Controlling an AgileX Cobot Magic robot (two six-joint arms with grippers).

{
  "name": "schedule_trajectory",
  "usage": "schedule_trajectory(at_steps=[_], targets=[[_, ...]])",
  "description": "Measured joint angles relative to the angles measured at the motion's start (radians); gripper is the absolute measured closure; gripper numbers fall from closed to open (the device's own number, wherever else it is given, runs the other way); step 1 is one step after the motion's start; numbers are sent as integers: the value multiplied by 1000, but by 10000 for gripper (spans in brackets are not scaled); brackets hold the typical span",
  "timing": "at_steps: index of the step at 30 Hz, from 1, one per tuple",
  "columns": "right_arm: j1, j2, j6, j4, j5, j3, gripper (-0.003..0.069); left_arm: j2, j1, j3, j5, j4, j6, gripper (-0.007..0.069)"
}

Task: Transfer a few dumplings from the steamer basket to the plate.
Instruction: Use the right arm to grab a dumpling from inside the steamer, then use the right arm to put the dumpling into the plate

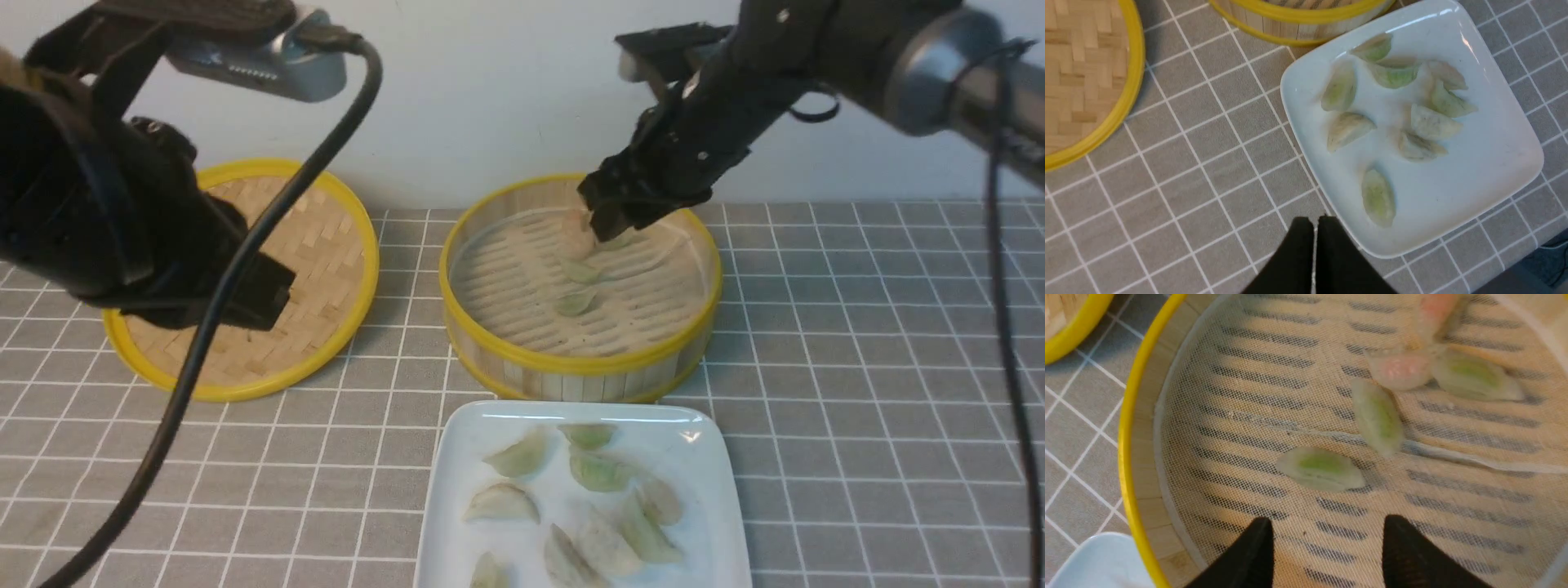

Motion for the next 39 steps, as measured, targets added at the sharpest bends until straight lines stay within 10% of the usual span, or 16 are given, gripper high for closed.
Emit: schedule_trajectory(at_steps=[15, 19, 24, 39], targets=[[34, 257, 6, -20, 17, -175, 222, -95, 3, 51, 20, 67, -71, 629], [34, 259, 15, -21, 0, -177, 305, -95, 3, 51, 20, 70, -72, 629], [34, 260, 20, -19, 70, -202, 585, -95, 3, 51, 20, 71, -72, 629], [34, 132, 51, -18, 97, -288, 585, -95, 3, 51, 20, 71, -72, 629]])
